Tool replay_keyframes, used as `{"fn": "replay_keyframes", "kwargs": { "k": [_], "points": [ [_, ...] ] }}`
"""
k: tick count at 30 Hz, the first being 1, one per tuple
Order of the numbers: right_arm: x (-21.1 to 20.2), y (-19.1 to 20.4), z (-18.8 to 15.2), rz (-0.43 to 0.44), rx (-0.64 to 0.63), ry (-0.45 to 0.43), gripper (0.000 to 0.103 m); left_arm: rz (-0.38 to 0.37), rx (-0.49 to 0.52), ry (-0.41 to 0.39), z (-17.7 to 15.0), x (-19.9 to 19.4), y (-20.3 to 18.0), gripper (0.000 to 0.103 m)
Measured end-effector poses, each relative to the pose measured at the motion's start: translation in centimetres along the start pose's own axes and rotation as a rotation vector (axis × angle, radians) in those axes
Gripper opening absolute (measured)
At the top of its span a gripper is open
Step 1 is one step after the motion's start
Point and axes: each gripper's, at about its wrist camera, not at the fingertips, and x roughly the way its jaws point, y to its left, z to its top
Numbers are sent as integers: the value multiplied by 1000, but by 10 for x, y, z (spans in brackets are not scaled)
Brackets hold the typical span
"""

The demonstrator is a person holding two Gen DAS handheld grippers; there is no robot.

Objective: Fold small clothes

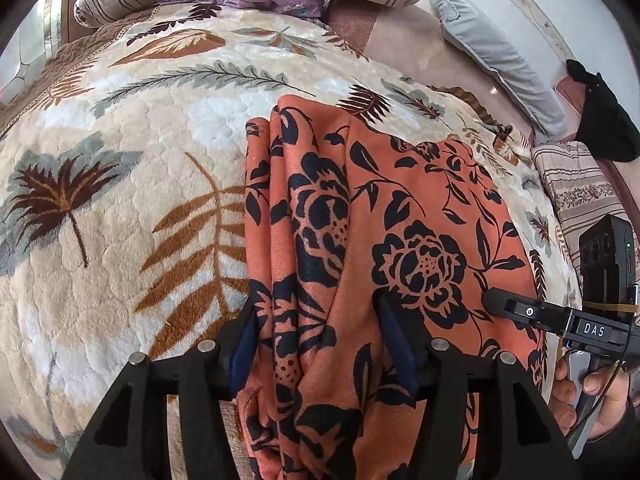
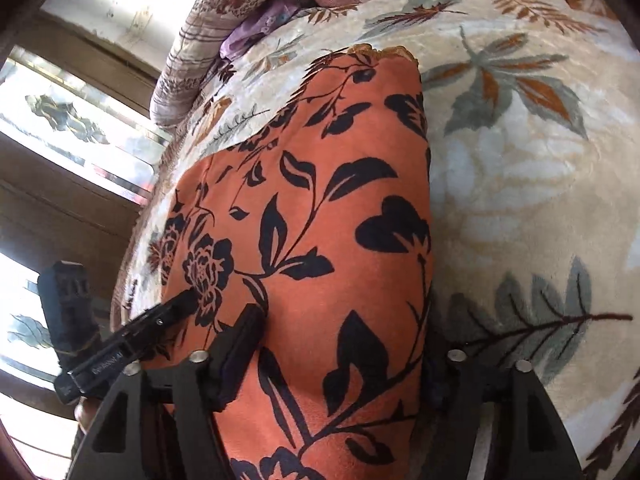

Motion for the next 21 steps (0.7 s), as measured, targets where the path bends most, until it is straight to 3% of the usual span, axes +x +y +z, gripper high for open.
{"fn": "replay_keyframes", "kwargs": {
  "k": [2,7,16,19,21],
  "points": [
    [-5,1,-1,-17,-11,-4,61,1,3,-4,-1,0,0,61],
    [-4,5,-3,-55,-34,-4,61,14,14,-12,-2,-1,-3,61],
    [6,2,2,-30,-1,23,68,9,16,-15,-4,-1,1,61],
    [5,6,3,-42,-22,13,60,4,29,-23,-5,-3,1,55],
    [0,17,2,-79,-76,-11,49,14,59,-42,-7,-8,-4,42]
  ]
}}
